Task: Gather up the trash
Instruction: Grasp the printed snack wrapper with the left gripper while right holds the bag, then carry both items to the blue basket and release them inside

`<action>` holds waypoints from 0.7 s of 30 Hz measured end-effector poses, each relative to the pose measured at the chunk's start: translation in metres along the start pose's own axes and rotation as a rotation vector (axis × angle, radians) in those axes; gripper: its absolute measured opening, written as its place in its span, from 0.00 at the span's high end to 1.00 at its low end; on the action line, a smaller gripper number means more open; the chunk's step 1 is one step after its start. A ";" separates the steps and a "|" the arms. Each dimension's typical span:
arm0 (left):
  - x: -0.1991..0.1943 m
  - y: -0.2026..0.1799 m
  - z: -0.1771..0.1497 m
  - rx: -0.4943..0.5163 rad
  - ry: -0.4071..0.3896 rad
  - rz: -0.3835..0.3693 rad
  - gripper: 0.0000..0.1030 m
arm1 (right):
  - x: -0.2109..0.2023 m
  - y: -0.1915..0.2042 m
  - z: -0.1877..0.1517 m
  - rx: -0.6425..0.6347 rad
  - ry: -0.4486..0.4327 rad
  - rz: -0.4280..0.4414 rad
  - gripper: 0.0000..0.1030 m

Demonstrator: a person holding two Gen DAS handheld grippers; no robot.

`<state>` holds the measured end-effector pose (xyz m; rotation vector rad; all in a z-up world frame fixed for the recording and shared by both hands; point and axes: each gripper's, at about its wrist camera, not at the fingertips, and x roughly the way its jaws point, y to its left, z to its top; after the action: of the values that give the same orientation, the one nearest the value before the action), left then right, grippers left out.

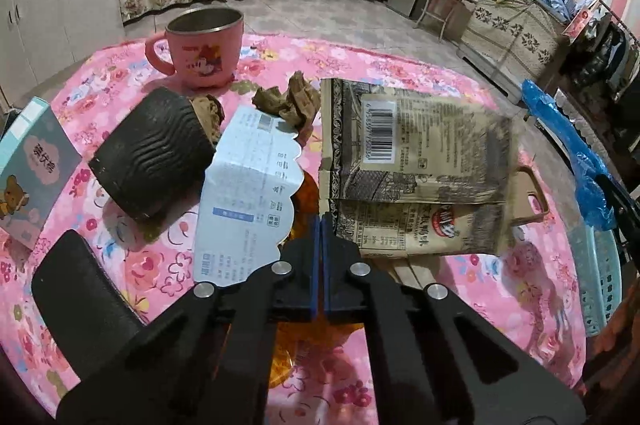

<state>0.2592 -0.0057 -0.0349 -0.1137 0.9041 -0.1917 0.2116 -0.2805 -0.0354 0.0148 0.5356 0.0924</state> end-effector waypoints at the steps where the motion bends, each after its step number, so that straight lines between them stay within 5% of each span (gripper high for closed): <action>1: -0.004 -0.001 0.000 0.004 -0.008 0.002 1.00 | -0.003 0.000 0.000 0.002 -0.002 -0.001 0.78; 21: -0.101 -0.073 0.004 0.121 -0.197 -0.041 1.00 | -0.081 -0.064 -0.011 0.063 -0.049 -0.129 0.78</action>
<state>0.1928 -0.0556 0.0577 -0.0383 0.6923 -0.2684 0.1416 -0.3522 -0.0063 0.0443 0.4893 -0.0507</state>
